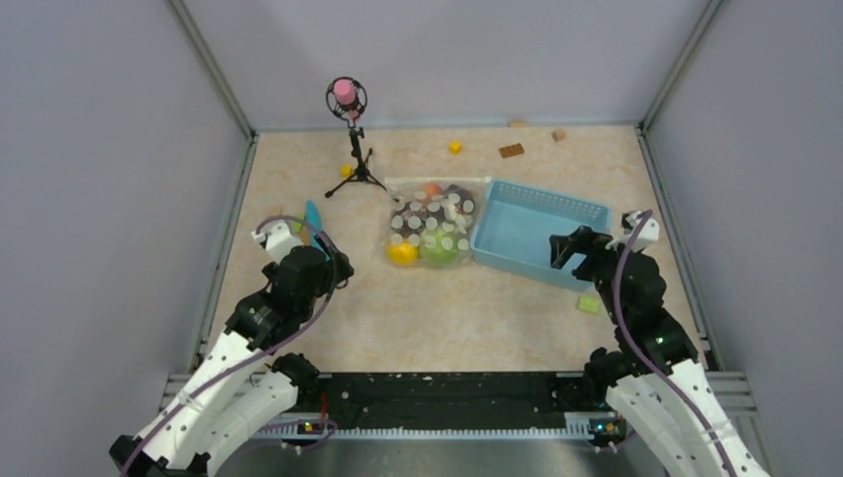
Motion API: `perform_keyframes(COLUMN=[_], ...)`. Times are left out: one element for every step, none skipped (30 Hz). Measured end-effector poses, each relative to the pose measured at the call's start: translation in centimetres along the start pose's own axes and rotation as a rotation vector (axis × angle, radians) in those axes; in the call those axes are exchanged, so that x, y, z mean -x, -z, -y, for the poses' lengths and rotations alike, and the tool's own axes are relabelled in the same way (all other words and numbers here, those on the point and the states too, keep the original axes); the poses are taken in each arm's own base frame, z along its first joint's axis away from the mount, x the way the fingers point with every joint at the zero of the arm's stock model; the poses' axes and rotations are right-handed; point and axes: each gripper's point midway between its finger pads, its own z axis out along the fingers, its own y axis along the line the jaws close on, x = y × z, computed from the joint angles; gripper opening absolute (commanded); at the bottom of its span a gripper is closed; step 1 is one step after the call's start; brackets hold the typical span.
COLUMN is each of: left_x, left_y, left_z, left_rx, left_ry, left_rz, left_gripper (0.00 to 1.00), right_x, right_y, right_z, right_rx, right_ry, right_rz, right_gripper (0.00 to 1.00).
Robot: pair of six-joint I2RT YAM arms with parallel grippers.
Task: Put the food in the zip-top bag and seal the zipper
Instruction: Reset both arms
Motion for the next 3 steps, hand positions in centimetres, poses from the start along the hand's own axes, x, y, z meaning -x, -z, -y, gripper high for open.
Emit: perform_keyframes(left_x=[-0.07,-0.13,-0.18], left_y=[0.01,0.02,0.03], left_z=[-0.07,-0.13,-0.19], left_rx=[0.003,0.005,0.007], left_ry=[0.000,0.002,0.002], left_rz=[-0.003,-0.005,-0.007], left_gripper=[0.98,0.98,0.98], right_x=[0.28,0.43,0.44], right_y=[0.17,0.28,0.30], right_z=[-0.08,-0.12,-0.13], right_rx=[0.006,0.009,0.010], right_ry=[-0.004,-0.006,-0.007], right_rz=[0.013,0.019,0.020], right_gripper=[0.99,0.99,0.99])
